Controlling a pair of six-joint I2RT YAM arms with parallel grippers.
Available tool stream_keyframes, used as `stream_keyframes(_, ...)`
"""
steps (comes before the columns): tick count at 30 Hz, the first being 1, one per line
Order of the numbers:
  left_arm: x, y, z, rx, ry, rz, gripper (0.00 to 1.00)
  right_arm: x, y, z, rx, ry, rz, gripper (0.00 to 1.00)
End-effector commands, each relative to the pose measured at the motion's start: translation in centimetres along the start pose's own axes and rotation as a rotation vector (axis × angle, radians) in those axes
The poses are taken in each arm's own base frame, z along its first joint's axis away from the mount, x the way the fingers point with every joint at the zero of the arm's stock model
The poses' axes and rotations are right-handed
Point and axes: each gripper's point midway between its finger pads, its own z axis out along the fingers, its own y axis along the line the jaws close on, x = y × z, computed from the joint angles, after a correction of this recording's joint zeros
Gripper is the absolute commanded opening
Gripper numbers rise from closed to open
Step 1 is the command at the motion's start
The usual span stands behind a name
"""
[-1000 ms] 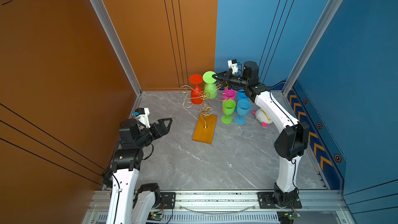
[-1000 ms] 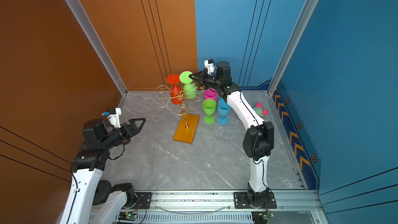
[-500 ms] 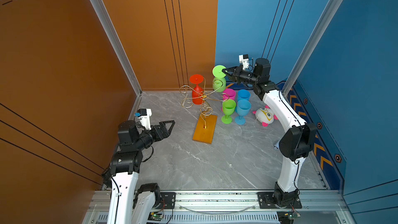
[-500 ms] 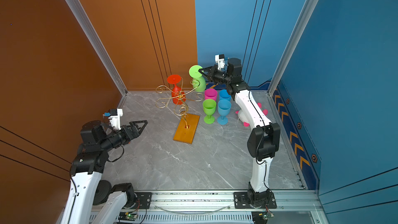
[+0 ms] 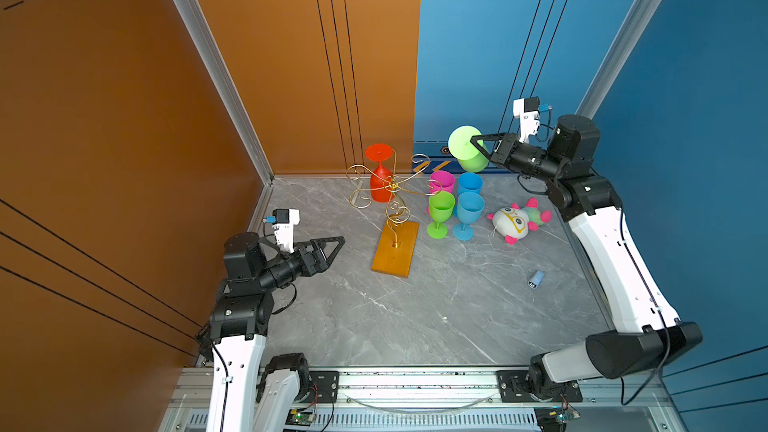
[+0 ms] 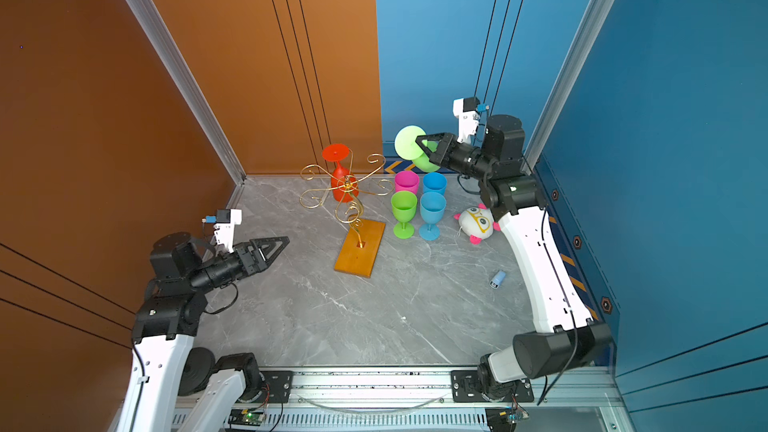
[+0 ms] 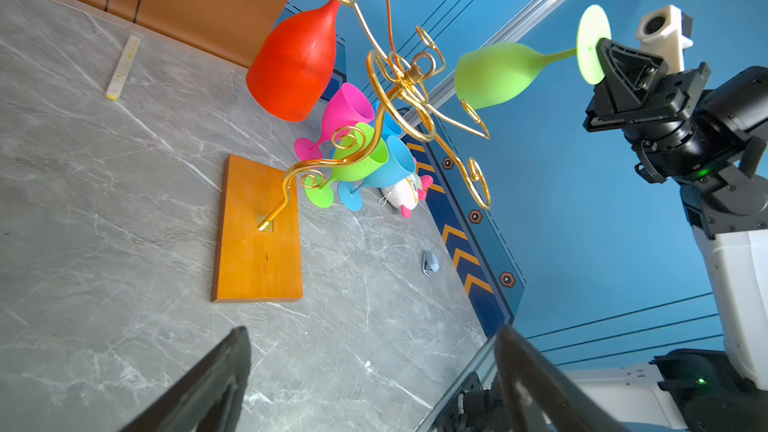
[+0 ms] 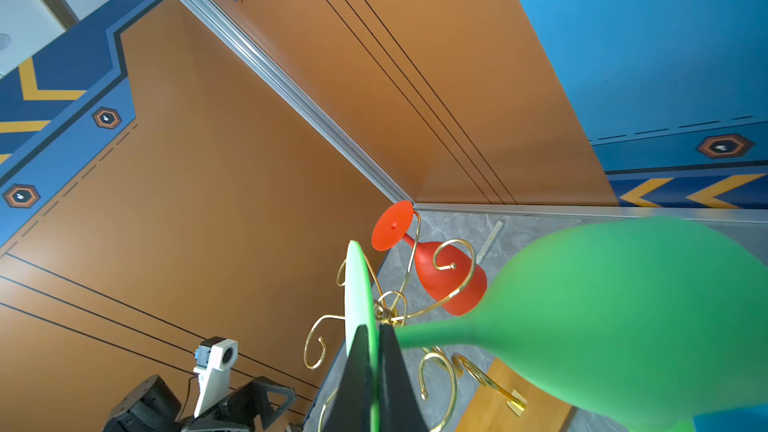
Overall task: Take the wine glass off the wine glass rack
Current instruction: 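Carry the green glass toward the left gripper while the left reaches in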
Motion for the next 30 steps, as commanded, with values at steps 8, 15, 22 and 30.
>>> stream_keyframes(8, 1.0, -3.6, -0.2, 0.152, 0.069, -0.021, 0.88, 9.6, -1.8, -5.2, 0.177, 0.148, -0.066, 0.0)
stream_keyframes(15, 2.6, -4.8, 0.6, 0.217, 0.14, -0.049, 0.8, 19.0, 0.1, -5.8, 0.049, 0.408, -0.16, 0.0)
stream_keyframes(22, 4.8, -6.4, 1.5, 0.292, 0.213, -0.048, 0.69, 24.8, 4.8, -5.4, -0.182, 0.543, -0.198, 0.0)
stream_keyframes(30, 7.6, -8.8, 2.0, 0.405, 0.296, -0.033, 0.57, 28.4, 9.8, -3.6, -0.415, 0.595, -0.179, 0.0)
